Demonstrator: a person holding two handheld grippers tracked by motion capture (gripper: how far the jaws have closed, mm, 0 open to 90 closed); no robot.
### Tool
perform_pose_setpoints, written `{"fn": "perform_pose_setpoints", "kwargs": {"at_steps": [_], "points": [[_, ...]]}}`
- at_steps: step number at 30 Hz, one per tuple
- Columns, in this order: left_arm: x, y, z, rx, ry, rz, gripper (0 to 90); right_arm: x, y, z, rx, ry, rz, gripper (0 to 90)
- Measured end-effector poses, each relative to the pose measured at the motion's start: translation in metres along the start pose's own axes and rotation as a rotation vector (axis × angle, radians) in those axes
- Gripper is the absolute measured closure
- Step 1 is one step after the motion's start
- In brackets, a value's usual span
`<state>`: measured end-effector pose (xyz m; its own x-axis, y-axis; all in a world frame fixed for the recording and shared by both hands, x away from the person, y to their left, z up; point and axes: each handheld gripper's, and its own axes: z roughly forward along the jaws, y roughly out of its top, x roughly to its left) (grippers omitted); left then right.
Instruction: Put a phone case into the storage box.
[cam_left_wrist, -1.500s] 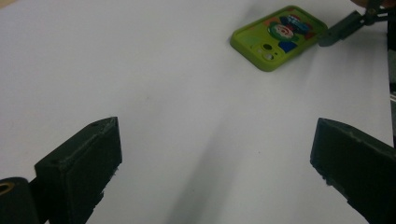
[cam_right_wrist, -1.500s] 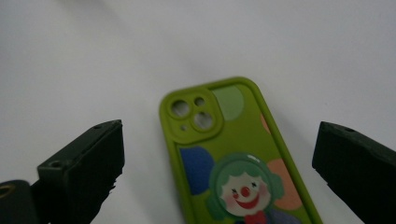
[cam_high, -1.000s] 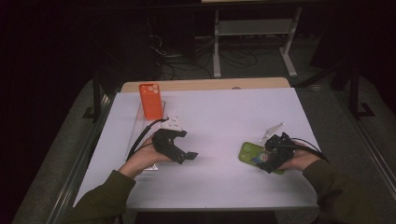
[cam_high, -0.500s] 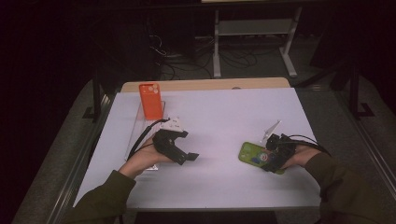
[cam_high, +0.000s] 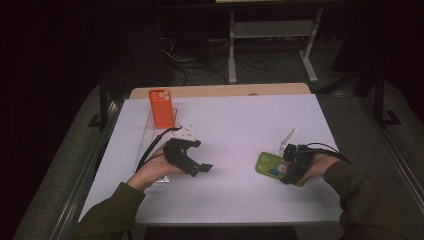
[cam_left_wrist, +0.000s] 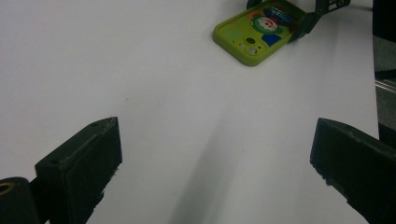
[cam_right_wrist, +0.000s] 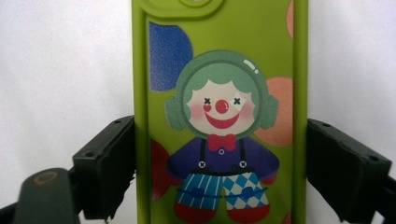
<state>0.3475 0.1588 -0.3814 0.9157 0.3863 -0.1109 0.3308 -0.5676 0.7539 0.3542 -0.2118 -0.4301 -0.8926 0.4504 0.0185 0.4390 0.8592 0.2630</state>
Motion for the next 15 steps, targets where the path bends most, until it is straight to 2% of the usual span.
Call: {"fn": "perform_pose_setpoints", "kwargs": {"at_steps": [7, 9, 10, 12, 13, 15], "points": [[-0.001, 0.002, 0.001, 0.01, 0.001, 0.021, 2.0, 0.0, 0.001, -0.001, 0.002, -0.002, -0.004, 15.3], [-0.002, 0.003, 0.002, 0.003, -0.006, 0.017, 2.0, 0.002, 0.003, -0.002, -0.001, 0.009, -0.022, 15.4], [-0.002, 0.004, 0.002, 0.016, -0.007, 0.038, 2.0, 0.004, 0.005, -0.003, -0.002, 0.013, -0.023, 15.3], [-0.004, 0.006, 0.003, 0.018, -0.015, 0.041, 2.0, 0.007, 0.01, -0.004, -0.006, 0.021, -0.045, 15.4], [-0.004, 0.007, 0.003, 0.026, -0.017, 0.055, 2.0, 0.008, 0.013, -0.005, -0.008, 0.02, -0.058, 15.4], [-0.006, 0.008, 0.006, 0.014, -0.034, 0.059, 2.0, 0.011, 0.02, -0.007, -0.013, 0.028, -0.078, 15.4]]}}
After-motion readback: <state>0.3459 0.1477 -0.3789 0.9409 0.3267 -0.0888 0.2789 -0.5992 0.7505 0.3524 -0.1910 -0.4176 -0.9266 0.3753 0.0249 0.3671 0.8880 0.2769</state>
